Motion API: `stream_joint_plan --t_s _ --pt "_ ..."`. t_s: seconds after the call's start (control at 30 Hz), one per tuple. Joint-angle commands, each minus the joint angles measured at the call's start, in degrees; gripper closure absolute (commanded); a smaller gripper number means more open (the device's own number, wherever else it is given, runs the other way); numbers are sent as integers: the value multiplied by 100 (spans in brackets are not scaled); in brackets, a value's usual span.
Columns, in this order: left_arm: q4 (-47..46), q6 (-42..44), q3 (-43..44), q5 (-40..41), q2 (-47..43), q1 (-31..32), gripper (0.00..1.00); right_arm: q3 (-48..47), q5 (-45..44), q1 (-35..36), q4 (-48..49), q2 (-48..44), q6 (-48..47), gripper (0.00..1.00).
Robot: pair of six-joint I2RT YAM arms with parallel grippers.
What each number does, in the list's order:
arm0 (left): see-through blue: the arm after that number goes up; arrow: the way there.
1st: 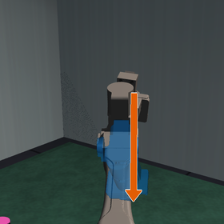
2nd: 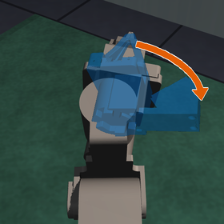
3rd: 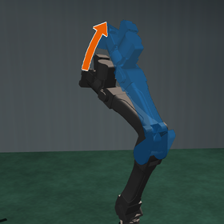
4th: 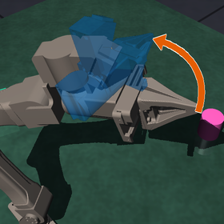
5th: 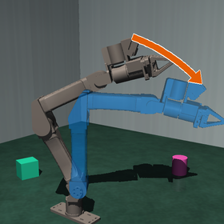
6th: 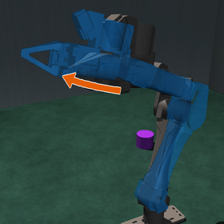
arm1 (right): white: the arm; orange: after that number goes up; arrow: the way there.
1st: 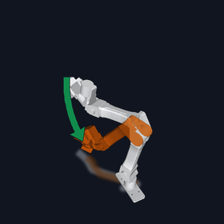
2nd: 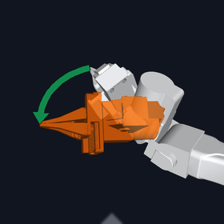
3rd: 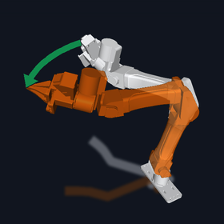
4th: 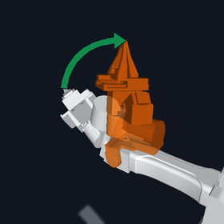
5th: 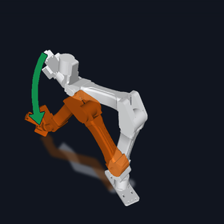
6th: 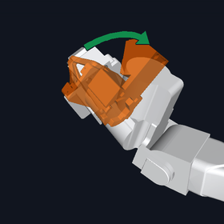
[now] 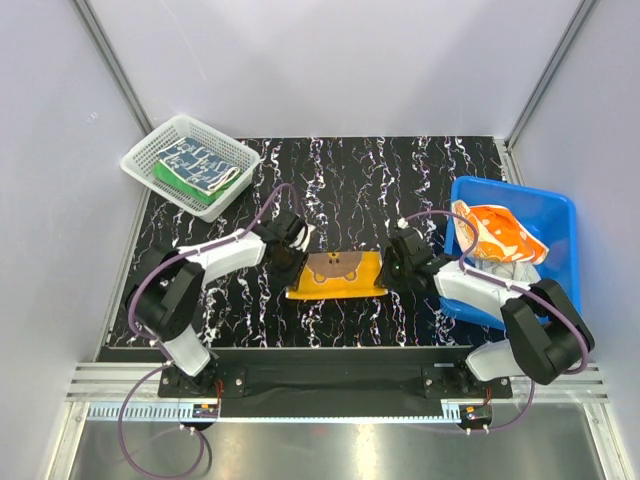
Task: Fold and stack the towels
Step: Smooth out wrinkles on the folded towel
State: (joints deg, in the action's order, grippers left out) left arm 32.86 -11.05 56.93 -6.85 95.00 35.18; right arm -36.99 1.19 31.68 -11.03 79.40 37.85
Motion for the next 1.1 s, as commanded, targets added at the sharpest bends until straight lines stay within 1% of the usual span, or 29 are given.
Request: stream_joint_plan --t_s 0.0,0.17,0.27,0.43,0.53,0.67,0.8,0.9,1.0,1.07 --pt "-44 -468 493 666 45 -213 64 -167 4 49 146 -55 -31 76" --pt "36 -670 802 580 -218 -292 60 -642 -22 49 -417 -486 -119 74" --pt "124 -662 995 492 -175 -319 59 -879 -75 49 -409 -539 -251 74" --pt "37 -627 1066 237 132 -319 59 -1257 -383 40 -268 22 -751 75" --pt "-95 -626 1014 351 334 -371 59 -1407 -470 5 -119 506 -919 76" --pt "-279 -706 970 474 589 -582 59 -1346 -909 -30 231 1033 -1033 79" --pt "-368 -680 1066 378 862 -863 59 -1424 -866 -118 294 1437 -1139 80" --pt "-210 -592 1285 378 906 -899 60 -1635 -665 -127 84 1369 -1157 78" --pt "18 -495 1479 412 697 -908 58 -1820 -567 -118 -303 1088 -1104 76" --pt "290 -425 1602 544 555 -908 53 -1925 -541 -118 -574 912 -1069 76"
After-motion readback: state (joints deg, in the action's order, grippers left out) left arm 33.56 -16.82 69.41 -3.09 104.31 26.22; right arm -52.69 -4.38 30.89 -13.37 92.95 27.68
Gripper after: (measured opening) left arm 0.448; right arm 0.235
